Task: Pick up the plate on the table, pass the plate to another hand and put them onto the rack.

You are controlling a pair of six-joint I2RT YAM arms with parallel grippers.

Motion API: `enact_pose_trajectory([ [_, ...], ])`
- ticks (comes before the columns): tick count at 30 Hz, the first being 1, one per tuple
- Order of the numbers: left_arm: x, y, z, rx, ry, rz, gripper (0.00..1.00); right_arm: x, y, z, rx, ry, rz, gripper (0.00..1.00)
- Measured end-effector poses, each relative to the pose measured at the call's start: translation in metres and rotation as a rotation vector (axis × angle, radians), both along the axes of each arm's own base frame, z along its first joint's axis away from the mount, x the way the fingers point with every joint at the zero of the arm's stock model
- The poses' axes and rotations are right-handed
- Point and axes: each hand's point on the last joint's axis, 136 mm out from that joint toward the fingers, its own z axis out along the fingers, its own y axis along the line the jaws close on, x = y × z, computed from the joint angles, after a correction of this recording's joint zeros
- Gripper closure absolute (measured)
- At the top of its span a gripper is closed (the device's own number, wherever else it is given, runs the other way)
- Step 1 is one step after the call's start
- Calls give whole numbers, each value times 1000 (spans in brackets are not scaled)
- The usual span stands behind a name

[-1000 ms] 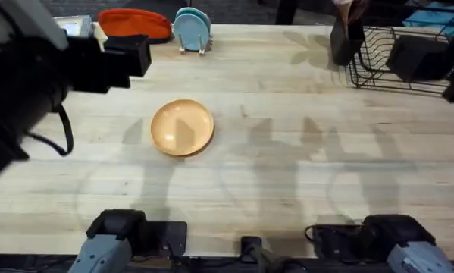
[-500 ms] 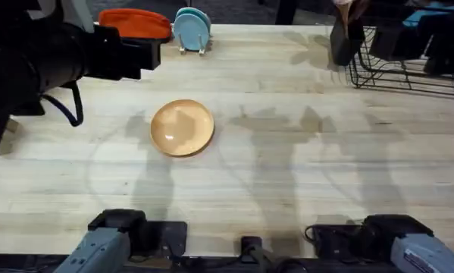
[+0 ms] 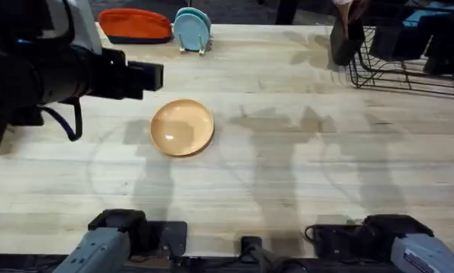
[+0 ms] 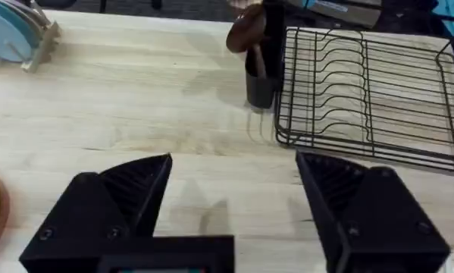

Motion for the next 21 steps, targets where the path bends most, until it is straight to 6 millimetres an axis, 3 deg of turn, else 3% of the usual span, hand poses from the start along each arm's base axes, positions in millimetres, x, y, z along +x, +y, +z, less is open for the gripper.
enact_pose_trajectory([
  [11, -5, 0, -50, 2, 236, 0, 8, 0, 0, 0, -4, 0, 2, 9],
  [21, -3, 0, -61, 2, 280, 0, 8, 0, 0, 0, -4, 0, 2, 9],
])
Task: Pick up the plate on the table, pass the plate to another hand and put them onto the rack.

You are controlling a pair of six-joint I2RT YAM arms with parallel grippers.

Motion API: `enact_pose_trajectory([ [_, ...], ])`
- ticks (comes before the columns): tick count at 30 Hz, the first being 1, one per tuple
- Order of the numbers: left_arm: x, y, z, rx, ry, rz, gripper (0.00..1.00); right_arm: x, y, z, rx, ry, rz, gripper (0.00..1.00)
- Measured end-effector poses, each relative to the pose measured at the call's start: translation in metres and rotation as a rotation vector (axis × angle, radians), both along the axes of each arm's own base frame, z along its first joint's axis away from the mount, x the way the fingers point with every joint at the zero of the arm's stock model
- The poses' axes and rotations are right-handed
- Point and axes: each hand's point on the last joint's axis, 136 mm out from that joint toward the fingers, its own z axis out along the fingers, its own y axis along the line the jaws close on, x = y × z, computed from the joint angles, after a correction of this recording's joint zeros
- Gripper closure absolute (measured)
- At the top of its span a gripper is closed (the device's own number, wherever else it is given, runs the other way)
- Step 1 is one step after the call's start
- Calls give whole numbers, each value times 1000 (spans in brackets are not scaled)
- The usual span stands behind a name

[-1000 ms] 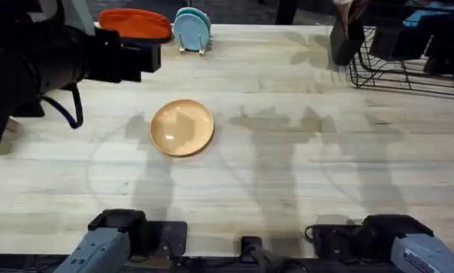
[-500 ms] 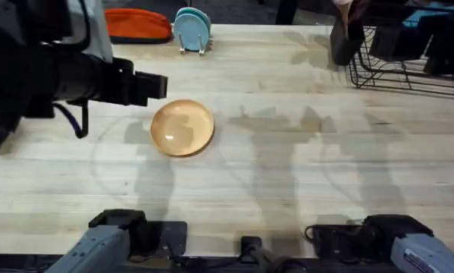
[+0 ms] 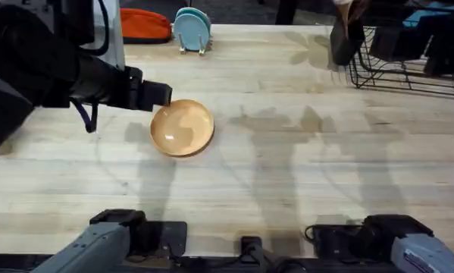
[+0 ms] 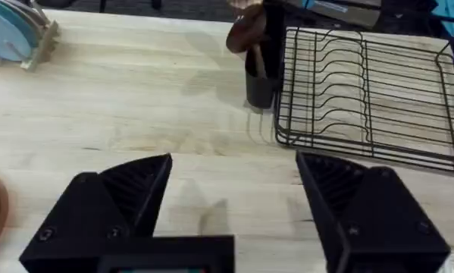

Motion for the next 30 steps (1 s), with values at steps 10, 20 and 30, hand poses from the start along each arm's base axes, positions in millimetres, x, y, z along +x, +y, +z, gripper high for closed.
enact_pose_trajectory([
  [10, 6, 1, -28, 0, 110, 3, 8, 0, 0, 0, 0, 0, 0, 9],
  [20, 10, 21, -67, -86, 245, 91, 8, 0, 0, 0, 0, 0, 0, 9],
  [30, 14, 17, -120, -127, 414, 87, 7, 0, 0, 0, 0, 0, 0, 9],
])
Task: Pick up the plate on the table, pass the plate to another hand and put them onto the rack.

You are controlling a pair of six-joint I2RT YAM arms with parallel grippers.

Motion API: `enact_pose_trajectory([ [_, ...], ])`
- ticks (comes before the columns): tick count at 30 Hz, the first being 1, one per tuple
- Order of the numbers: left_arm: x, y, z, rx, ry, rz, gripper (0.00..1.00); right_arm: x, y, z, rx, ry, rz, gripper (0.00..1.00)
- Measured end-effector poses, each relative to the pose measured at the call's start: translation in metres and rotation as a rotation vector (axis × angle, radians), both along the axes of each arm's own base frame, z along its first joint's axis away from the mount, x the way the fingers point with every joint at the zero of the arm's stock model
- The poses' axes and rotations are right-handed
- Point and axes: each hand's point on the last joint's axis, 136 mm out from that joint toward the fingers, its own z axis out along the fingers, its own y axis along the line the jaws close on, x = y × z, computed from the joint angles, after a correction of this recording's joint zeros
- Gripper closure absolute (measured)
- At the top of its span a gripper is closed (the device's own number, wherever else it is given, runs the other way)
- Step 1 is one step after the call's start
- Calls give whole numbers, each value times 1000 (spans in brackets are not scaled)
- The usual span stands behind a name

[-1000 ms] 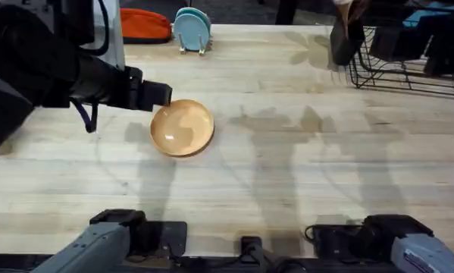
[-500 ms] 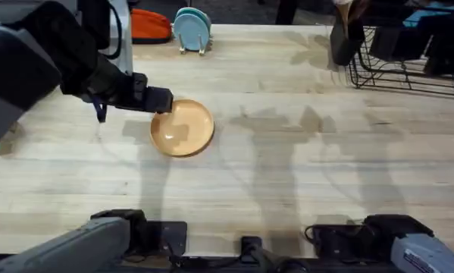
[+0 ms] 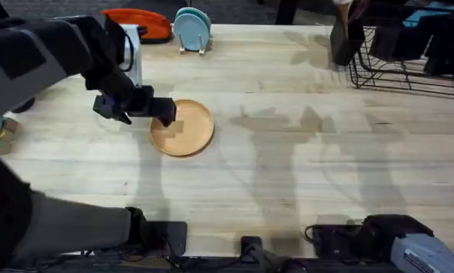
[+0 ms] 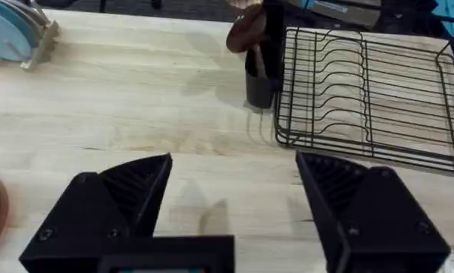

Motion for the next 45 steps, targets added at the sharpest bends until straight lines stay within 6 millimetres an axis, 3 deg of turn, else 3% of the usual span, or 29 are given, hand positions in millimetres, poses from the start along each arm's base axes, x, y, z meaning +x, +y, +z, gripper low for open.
enact_pose_trajectory([
  [8, -5, -2, -28, -23, 98, -1, 8, 0, 0, 0, 0, 0, 0, 9],
  [15, -2, -3, -27, -27, 94, 0, 19, 0, 0, 0, 0, 0, 0, 9],
  [17, -2, -4, -27, -33, 93, -1, 87, 0, 0, 0, 0, 0, 0, 9],
  [18, -1, -6, -27, -41, 90, -3, 221, 0, 0, 0, 0, 0, 0, 9],
  [22, 0, -8, -27, -55, 85, -4, 353, 0, 0, 0, 0, 0, 0, 9],
  [33, 8, -19, -21, -123, 58, -7, 931, 0, 0, 0, 8, 0, -5, 9],
  [38, 22, -28, -5, -180, 15, -16, 956, 0, 0, 0, 11, 0, -6, 9],
  [45, 25, -32, 20, -207, 28, -17, 958, 0, 0, 0, 11, 0, -7, 10],
])
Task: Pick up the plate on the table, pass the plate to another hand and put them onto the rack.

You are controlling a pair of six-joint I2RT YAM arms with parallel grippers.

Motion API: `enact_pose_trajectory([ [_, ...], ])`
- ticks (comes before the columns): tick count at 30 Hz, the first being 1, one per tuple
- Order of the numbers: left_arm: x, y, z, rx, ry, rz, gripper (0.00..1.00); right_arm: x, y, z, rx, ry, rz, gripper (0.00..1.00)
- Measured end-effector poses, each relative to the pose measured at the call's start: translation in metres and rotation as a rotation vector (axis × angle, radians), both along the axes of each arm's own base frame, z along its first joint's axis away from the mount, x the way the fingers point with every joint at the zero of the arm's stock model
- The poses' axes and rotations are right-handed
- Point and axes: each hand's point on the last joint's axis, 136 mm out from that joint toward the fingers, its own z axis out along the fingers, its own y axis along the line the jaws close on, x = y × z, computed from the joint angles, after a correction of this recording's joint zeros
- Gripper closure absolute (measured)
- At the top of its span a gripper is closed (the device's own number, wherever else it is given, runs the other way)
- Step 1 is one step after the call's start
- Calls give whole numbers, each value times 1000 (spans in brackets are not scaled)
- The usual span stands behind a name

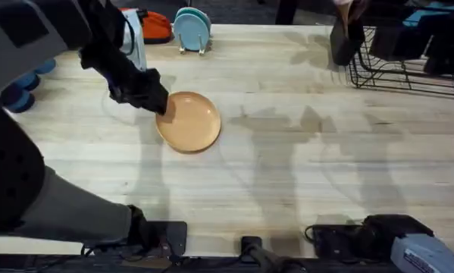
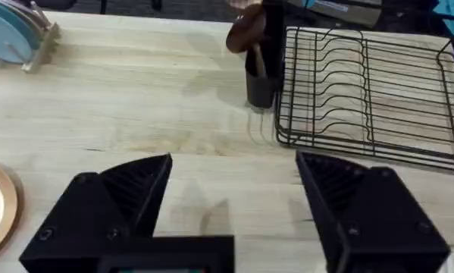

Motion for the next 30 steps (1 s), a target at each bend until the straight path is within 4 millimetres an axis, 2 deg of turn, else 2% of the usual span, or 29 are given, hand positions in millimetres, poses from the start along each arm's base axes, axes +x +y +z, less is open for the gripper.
enact_pose_trajectory([
  [7, 27, -10, 40, -71, -97, -8, 958, 0, 0, 0, 0, 0, -2, 9],
  [10, 41, -24, 60, -157, -160, -22, 958, 0, -1, 0, 0, 0, -2, 10],
  [11, 51, -39, 80, -256, -220, -43, 958, 0, 0, 0, 0, 0, -2, 10],
  [15, 60, -58, 100, -381, -280, -73, 958, 0, -1, 0, 0, 0, -2, 10],
  [21, 60, -74, 114, -502, -303, -95, 958, 0, 0, 0, 0, 0, -2, 9],
  [30, 59, -79, 119, -546, -302, -93, 960, 1, 6, -1, 104, 2, -18, 9],
])
